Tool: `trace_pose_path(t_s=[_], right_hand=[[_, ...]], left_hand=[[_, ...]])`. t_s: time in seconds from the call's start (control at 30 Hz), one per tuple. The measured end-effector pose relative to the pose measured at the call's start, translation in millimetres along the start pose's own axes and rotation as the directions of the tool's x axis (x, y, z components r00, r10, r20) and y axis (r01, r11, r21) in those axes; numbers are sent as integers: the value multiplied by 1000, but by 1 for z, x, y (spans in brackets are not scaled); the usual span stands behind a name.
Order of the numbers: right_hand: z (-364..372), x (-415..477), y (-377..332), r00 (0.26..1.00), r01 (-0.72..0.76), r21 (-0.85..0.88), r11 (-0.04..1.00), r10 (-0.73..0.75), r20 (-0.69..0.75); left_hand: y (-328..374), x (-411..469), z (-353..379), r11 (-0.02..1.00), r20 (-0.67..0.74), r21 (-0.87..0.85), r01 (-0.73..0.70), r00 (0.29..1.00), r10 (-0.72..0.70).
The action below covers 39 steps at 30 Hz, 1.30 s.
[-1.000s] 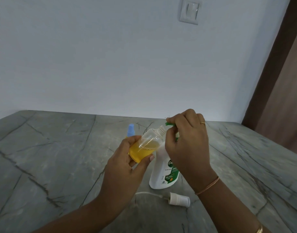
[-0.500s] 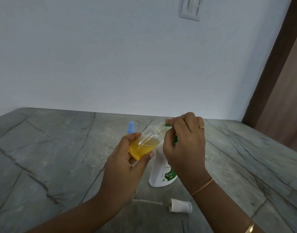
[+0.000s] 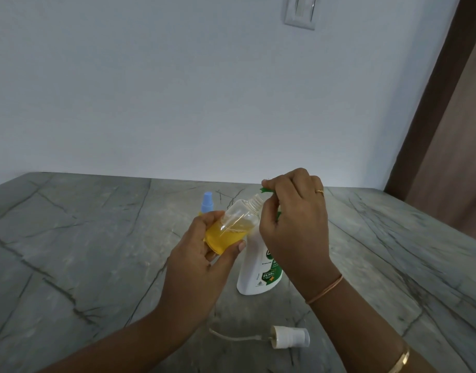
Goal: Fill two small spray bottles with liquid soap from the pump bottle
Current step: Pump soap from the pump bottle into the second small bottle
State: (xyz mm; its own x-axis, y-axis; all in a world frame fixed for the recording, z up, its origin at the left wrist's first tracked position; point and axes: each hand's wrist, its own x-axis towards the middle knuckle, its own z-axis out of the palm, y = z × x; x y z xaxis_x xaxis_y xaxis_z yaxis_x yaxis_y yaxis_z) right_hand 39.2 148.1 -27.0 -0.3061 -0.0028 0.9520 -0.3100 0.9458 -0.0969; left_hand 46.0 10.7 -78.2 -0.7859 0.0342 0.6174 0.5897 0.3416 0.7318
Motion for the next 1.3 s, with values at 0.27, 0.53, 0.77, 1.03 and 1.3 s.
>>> trace_pose_path(t_s=[0.27, 0.53, 0.77, 1.03, 1.3], right_hand=[[-1, -3, -2, 1000, -12, 9, 1000, 12, -24], [1, -7, -4, 1000, -9, 10, 1000, 9, -17], [-3, 2, -1, 999, -12, -8, 1000, 12, 36], [-3, 2, -2, 1000, 0, -3, 1000, 0, 12], [3, -7, -2, 1000, 1, -5, 1000, -1, -7]], left_hand=[[1, 1, -1, 1000, -19, 0, 4, 1000, -4], [4, 0, -2, 1000, -23, -15, -4, 1000, 3], [3, -1, -3, 1000, -16, -13, -1, 1000, 1], [3, 0, -2, 1000, -21, -15, -13, 1000, 12], [2, 0, -2, 1000, -24, 7, -4, 1000, 4]])
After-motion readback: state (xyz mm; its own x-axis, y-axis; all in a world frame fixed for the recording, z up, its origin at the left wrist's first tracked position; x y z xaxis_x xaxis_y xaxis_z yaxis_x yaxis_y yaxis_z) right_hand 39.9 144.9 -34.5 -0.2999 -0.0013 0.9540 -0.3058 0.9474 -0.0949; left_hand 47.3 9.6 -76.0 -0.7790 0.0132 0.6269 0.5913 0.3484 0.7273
